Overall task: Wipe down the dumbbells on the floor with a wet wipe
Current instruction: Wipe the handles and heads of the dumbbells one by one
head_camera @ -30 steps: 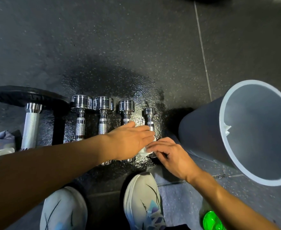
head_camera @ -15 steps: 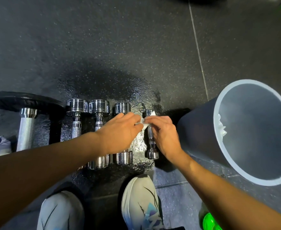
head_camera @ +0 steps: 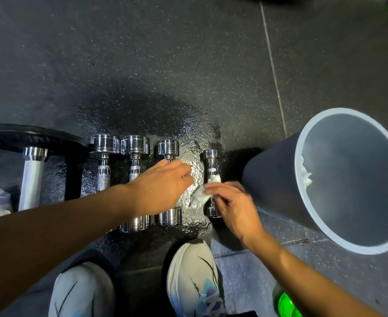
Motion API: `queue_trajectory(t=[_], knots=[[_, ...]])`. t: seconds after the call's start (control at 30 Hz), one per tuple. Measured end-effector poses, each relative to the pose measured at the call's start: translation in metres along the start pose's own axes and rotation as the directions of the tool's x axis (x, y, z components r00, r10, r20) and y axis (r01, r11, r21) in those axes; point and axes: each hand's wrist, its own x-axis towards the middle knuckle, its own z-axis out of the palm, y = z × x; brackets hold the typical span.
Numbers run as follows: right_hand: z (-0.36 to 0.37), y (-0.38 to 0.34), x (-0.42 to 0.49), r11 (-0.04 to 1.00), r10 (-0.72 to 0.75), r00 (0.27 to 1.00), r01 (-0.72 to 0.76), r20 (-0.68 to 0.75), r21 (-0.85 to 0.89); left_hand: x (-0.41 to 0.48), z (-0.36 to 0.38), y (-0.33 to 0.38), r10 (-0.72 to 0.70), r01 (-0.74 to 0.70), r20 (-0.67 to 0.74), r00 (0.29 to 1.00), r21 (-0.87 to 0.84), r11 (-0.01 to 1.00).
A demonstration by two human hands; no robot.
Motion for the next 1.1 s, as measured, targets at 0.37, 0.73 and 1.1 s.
queue_trajectory(t=[0.37,0.73,1.1], knots=[[0.002,-0.005,0.026,0.941,0.21,0.975,-0.22,0.067,0.255,-0.001,0.003,-0.006,-0.026,0.027,0.015,1.0,-0.014,1.0],[0.017,-0.015,-0.004,0.938,0.127,0.984,-0.159,0.124,0.307,-0.002,0.009,-0.005,0.012,-0.01,0.033,0.999,-0.038,0.999],[0.024,-0.025,0.051,0.816,0.237,0.966,-0.253,0.098,0.519,-0.002,0.0,-0.012,-0.069,0.069,-0.05,0.996,-0.006,0.998]])
